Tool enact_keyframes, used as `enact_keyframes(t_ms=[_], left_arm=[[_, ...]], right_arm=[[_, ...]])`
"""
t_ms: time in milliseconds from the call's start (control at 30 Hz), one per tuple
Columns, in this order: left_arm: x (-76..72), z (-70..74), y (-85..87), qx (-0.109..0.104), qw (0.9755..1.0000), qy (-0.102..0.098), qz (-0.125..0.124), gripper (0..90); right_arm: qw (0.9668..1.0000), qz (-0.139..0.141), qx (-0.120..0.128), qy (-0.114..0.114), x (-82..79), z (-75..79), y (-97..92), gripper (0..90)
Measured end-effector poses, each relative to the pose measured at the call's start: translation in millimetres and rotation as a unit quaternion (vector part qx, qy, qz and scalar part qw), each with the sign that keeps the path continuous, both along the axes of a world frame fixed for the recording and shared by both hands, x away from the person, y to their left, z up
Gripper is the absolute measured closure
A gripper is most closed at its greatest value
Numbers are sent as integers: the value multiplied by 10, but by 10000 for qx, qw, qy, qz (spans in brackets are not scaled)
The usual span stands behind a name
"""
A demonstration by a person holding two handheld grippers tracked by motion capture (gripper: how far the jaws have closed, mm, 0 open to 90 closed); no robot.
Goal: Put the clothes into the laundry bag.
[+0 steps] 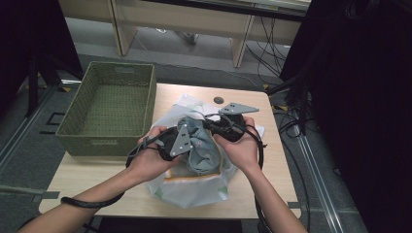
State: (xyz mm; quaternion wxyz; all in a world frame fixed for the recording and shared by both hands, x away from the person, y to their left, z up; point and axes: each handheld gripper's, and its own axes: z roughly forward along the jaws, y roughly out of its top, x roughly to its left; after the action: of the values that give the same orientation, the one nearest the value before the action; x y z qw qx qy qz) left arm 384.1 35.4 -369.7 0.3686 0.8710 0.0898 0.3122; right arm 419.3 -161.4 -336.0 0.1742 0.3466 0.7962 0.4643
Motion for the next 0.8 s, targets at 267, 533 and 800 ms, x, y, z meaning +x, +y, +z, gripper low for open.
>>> enact_keyframes(t_ms=[267, 533, 800], left_arm=[[519, -596, -190, 293, 9969, 734, -14, 846], [745, -934, -310, 289, 9956, 863, 242, 840], [654, -817, -203, 28, 9964, 817, 243, 628]], right_arm=[[9999, -40, -69, 118, 35, -69, 2, 899], [9991, -197, -163, 335, 103, -187, -36, 899], [9991, -230, -223, 289, 123, -205, -66, 899]])
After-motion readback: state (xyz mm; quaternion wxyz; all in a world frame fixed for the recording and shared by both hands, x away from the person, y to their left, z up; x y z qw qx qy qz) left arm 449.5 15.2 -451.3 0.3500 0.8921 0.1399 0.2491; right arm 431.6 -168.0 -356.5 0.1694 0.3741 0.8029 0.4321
